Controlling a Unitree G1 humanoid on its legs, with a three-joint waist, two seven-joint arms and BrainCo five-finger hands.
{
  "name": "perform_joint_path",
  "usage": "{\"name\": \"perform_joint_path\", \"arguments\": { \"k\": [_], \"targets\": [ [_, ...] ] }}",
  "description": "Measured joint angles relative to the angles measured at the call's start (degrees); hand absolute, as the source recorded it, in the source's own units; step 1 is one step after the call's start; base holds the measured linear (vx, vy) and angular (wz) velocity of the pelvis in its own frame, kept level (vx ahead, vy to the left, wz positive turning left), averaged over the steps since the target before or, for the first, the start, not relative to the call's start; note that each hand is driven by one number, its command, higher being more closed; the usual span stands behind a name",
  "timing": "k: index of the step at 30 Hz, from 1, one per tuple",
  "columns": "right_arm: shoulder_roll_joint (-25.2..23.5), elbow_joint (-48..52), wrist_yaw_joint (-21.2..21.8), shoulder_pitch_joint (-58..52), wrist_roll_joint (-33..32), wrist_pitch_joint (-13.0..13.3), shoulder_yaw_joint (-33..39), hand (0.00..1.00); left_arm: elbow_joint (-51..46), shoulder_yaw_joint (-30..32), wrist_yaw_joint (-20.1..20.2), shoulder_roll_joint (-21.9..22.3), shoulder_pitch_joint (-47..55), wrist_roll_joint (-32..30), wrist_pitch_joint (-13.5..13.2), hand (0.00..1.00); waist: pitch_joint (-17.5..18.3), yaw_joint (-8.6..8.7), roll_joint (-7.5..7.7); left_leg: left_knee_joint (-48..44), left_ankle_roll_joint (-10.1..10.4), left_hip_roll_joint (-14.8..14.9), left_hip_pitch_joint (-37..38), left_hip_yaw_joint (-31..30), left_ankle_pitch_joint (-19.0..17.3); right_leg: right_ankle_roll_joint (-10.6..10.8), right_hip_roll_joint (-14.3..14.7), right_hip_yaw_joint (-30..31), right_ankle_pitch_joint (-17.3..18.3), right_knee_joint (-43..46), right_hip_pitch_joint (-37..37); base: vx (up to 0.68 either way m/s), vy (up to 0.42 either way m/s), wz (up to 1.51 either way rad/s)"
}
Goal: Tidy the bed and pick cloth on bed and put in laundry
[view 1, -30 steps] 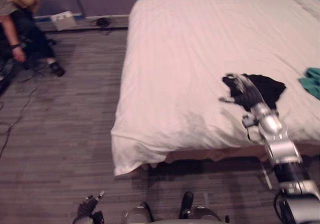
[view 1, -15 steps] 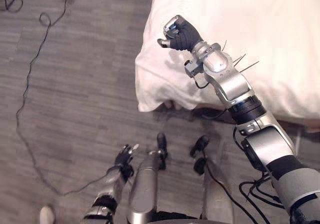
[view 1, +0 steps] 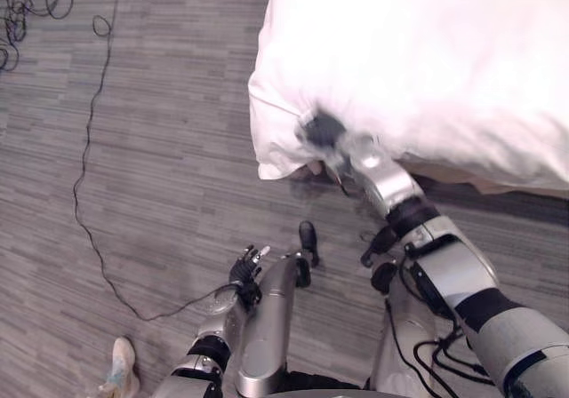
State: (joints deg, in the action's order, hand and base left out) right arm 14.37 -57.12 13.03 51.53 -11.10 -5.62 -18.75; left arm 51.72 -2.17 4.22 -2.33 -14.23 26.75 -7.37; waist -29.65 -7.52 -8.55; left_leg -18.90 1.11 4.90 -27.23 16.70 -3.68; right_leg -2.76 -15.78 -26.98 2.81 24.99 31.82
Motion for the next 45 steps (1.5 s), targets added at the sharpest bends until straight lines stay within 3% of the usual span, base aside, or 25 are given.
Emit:
{"name": "perform_joint_path", "arguments": {
  "k": [3, 4, 5, 6, 7, 8, 10, 12, 16, 20, 21, 22, 25, 28, 31, 36, 40, 43, 45],
  "targets": [
    [3.9, 2.6, 6.9, -7.3, 0.9, 1.6, 0.1, 1.00, -0.2, 0.2, 1.4, -2.4, 2.6, -0.1, 0.7, 0.00, 0.0, 2.64, 0.25, 5.0, 1.1, 0.2, 6.0, 0.5, 0.8, 1.5, 3.0, -0.1, -1.4, -7.2, -6.2, 0.10, 0.015, -0.30],
    [4.6, 7.0, 8.1, -9.2, 1.0, 2.5, -0.8, 1.00, -0.2, 0.4, 1.7, -3.0, 3.6, -0.3, 1.0, 0.00, 0.0, 3.38, 0.63, 5.2, 1.1, 0.4, 7.5, 0.5, 0.8, 1.3, 3.7, 0.1, -2.5, -8.8, -7.9, 0.08, 0.039, -0.68],
    [5.2, 14.6, 9.8, -12.1, 0.8, 5.1, -1.6, 1.00, -0.2, 0.7, 1.9, -3.9, 4.7, -0.4, 1.4, 0.00, -0.1, 4.16, 1.38, 5.0, 1.1, 0.8, 9.5, 0.7, 0.7, 1.0, 4.8, 0.5, -4.0, -10.5, -10.1, 0.09, 0.021, -0.90],
    [5.0, 27.3, 12.1, -16.6, -0.4, 7.0, -2.7, 1.00, 0.1, 0.8, 1.9, -5.4, 5.7, -0.4, 2.1, 0.00, 0.0, 5.20, 2.80, 4.6, 1.1, 1.9, 12.0, 1.0, 0.7, 1.1, 6.5, 0.8, -4.5, -12.7, -13.0, 0.15, -0.023, -0.93],
    [3.7, 40.2, 14.7, -21.8, -1.7, 8.6, -5.2, 1.00, 0.9, 1.9, 1.7, -7.0, 6.3, -0.5, 2.6, 0.00, 1.0, 6.83, 5.43, 5.1, 1.3, 2.8, 14.4, 1.7, 0.4, 0.7, 7.9, 0.9, -5.3, -15.0, -15.8, 0.17, -0.046, -0.68],
    [3.2, 43.6, 15.4, -23.6, -1.8, 9.0, -6.3, 1.00, 1.3, 1.9, 1.7, -7.6, 6.4, -0.6, 2.6, 0.00, 1.6, 7.13, 6.47, 5.2, 1.6, 3.1, 15.1, 1.8, 0.2, 0.9, 8.4, 1.0, -5.5, -15.3, -16.5, 0.16, -0.050, -0.40],
    [1.2, 51.6, 17.2, -28.7, -2.7, 9.2, -11.3, 1.00, 4.0, 1.9, 1.3, -8.7, 6.5, -0.8, 2.6, 0.00, 5.2, 7.08, 10.44, 6.1, 2.2, 4.1, 17.9, 3.0, 0.1, 0.5, 10.0, 1.9, -5.3, -16.4, -18.4, 0.15, -0.030, -0.31],
    [0.1, 56.7, 18.1, -31.5, -4.6, 9.1, -13.7, 1.00, 5.7, 1.8, 0.5, -8.2, 6.5, -2.3, 2.6, 0.00, 6.9, 6.92, 12.47, 7.0, 2.5, 4.4, 20.7, 3.3, -0.1, 0.0, 11.0, 2.1, -5.4, -17.4, -21.1, 0.16, -0.014, -0.13],
    [-1.2, 63.3, 18.2, -31.5, -10.4, 9.7, -11.4, 1.00, 7.6, 1.8, -1.0, -6.9, 8.6, -5.3, 4.1, 0.00, 10.3, 6.73, 13.49, 7.8, 3.2, 5.0, 24.5, 4.0, -0.8, -0.1, 11.9, 2.9, -5.5, -19.0, -24.8, 0.13, 0.065, -0.08],
    [-2.0, 64.9, 13.9, -28.9, -12.8, 10.9, -3.9, 1.00, 9.6, 2.4, -1.9, -7.4, 11.2, -7.2, 5.0, 0.00, 12.1, 6.52, 13.24, 6.9, 2.9, 4.9, 25.4, 4.4, -1.9, 0.1, 11.8, 3.9, -5.7, -19.0, -26.0, 0.00, 0.076, -0.07],
    [-2.0, 63.7, 11.8, -26.6, -12.8, 10.9, -1.9, 1.00, 9.5, 2.5, -1.9, -7.5, 11.2, -7.2, 5.1, 0.00, 11.3, 6.52, 12.03, 5.2, 2.8, 5.1, 23.5, 4.1, -2.8, 0.2, 11.5, 4.1, -5.7, -18.0, -24.8, -0.11, 0.087, -0.06],
    [-2.0, 62.6, 10.6, -25.0, -12.8, 10.9, -1.0, 1.00, 9.5, 2.5, -1.9, -7.5, 11.1, -7.2, 5.1, 0.00, 10.9, 6.54, 11.78, 4.2, 2.6, 5.2, 22.6, 4.1, -3.3, 0.4, 11.4, 4.4, -5.6, -17.3, -24.0, -0.17, 0.072, -0.09],
    [-1.0, 50.8, 6.1, -13.7, -12.8, 11.9, 6.7, 1.00, 9.0, 1.9, -1.8, -6.4, 8.1, -7.1, 4.9, 0.00, 7.8, 6.61, 8.82, -1.5, 1.2, 5.0, 16.3, 3.8, -4.6, 1.2, 8.9, 5.1, -4.7, -11.3, -17.1, -0.23, 0.084, 0.04],
    [3.7, 36.2, 0.9, -3.0, -12.9, 13.4, 11.7, 1.00, 9.6, -0.6, -1.8, -5.7, 3.8, -4.8, 4.3, 0.00, 4.7, 6.18, 3.20, -5.9, 0.3, 4.0, 6.3, 3.1, -5.8, 2.1, 6.9, 5.6, -4.4, -7.6, -7.5, -0.27, 0.062, 0.14],
    [7.6, 26.3, -3.4, -1.2, -13.2, 13.4, 14.7, 1.00, 9.5, -2.8, -1.8, -5.4, 1.8, -2.8, 4.3, 0.00, 3.0, 4.57, 1.32, -6.3, -0.2, 2.7, 2.6, 2.4, -4.7, 1.7, 5.6, 6.3, -5.1, -5.2, -3.0, -0.11, 0.011, 0.09],
    [10.3, 24.2, -8.3, -1.2, -17.4, 13.4, 19.0, 1.00, 6.3, -2.7, -1.6, -2.7, 2.0, -2.1, 4.1, 0.00, 2.3, 4.96, 0.72, -6.3, -0.8, 2.0, -0.1, 4.0, -3.9, 0.6, 3.4, 7.7, -3.2, 0.0, 2.8, 0.01, -0.015, 0.01],
    [12.4, 24.2, -9.4, -3.4, -23.4, 13.6, 24.6, 1.00, 1.8, -2.7, 0.8, -2.6, 2.1, -2.0, 1.8, 0.00, 2.3, 5.47, 0.77, -8.5, -0.7, 2.2, 1.2, 4.2, -4.7, 0.5, 2.1, 8.3, 0.8, 5.4, 3.3, 0.08, -0.052, 0.03],
    [13.0, 26.1, -9.6, -10.8, -29.3, 14.1, 31.1, 1.00, 0.5, -2.0, 2.1, -2.6, 2.3, -2.1, 1.6, 0.00, 2.1, 6.70, 1.03, -10.1, -0.2, 3.3, 3.0, 4.3, -5.8, 0.6, 2.6, 8.3, 2.3, 6.5, 1.4, 0.09, -0.046, -0.09],
    [11.1, 27.6, -10.6, -23.5, -33.1, 14.2, 38.6, 1.00, -0.6, -1.4, 2.4, -2.6, 3.8, -2.2, 1.4, 0.00, 1.8, 7.20, 2.40, -9.4, 0.7, 4.8, 7.4, 6.0, -7.3, 0.7, 4.2, 8.5, 2.9, 5.3, -2.6, 0.10, -0.012, -0.39]
  ]
}}
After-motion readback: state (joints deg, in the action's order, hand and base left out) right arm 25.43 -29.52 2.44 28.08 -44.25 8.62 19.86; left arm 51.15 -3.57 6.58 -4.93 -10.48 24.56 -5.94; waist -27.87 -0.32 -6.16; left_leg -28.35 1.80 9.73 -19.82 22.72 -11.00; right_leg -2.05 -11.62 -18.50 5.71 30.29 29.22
